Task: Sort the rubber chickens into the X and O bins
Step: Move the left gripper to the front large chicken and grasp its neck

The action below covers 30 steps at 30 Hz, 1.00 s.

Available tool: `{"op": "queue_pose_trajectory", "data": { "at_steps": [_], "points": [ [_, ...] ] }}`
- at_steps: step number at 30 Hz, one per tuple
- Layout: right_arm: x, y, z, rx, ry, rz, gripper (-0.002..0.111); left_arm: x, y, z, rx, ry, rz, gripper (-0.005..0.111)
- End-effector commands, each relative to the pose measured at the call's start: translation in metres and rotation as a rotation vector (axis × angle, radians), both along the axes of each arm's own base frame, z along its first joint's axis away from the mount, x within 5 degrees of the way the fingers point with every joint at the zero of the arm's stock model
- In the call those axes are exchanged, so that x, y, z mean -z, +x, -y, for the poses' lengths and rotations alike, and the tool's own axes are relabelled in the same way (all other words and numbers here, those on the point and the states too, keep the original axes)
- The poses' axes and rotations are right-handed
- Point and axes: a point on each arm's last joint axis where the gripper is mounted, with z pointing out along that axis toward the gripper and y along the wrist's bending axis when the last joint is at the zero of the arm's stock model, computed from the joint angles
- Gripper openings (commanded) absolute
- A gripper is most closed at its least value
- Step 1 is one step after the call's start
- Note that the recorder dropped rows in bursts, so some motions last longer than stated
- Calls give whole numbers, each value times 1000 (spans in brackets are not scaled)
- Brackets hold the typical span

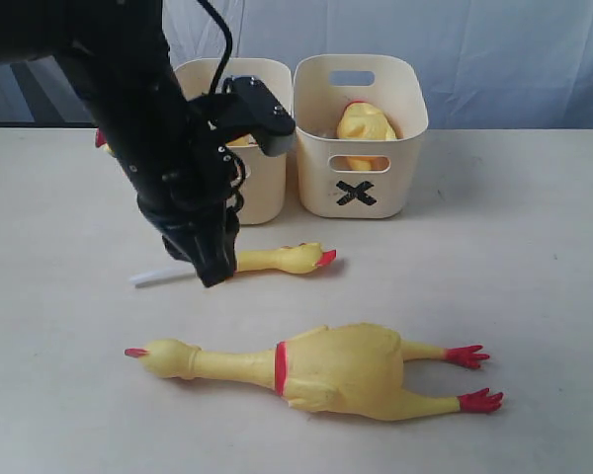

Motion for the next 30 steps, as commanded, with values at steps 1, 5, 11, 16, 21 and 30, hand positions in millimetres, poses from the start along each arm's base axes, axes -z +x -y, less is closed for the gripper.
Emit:
{"op": "queue_pose_trajectory", "data": {
  "at_steps": [1, 5, 11, 16, 21, 30],
  "points": [
    [1, 0, 0, 8, 3, 3, -1, -6, -32, -3, 89, -4, -5, 36],
    [1, 0, 0, 8, 3, 3, -1, -6, -58, -1, 175, -37, -12, 36],
    [1, 0, 0, 8, 3, 3, -1, 9, -90, 4, 441, -64, 74, 36],
    [1, 0, 0, 8, 3, 3, -1, 38, -94, -3, 626, 2, 153, 36],
    [1, 0, 0, 8, 3, 3, -1, 59, -91, -7, 632, 16, 253, 36],
    [1, 0, 0, 8, 3, 3, -1, 80, -86, -4, 617, -13, 335, 52]
  ]
}}
